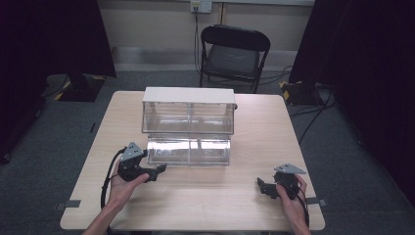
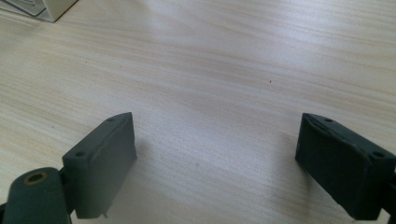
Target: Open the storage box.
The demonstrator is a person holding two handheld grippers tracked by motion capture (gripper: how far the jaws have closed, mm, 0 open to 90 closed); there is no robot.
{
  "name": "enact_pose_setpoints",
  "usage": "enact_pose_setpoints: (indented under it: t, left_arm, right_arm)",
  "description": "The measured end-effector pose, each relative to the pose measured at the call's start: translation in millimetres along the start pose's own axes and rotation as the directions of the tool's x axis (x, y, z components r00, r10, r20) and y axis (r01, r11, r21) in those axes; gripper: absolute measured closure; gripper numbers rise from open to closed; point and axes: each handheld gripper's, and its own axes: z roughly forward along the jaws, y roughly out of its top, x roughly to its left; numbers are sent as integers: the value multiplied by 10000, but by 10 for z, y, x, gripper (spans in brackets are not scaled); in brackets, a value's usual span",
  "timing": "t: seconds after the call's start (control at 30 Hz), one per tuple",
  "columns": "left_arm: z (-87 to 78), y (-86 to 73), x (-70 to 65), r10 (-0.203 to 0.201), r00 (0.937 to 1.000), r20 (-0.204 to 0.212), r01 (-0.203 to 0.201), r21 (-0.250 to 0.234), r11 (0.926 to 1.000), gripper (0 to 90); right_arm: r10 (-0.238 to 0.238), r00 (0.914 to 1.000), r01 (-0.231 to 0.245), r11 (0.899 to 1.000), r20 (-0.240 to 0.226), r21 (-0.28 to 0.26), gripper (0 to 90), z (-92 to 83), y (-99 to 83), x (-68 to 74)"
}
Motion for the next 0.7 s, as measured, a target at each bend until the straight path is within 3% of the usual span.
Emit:
enact_pose_setpoints:
  t: [0.7]
  left_arm:
    - [-56, 42, -9, -119, 9999, 36, 120, -266, 9996, 112]
  right_arm:
    - [0, 10000, 0, 10000, 2, 0, 114, 0, 0, 0]
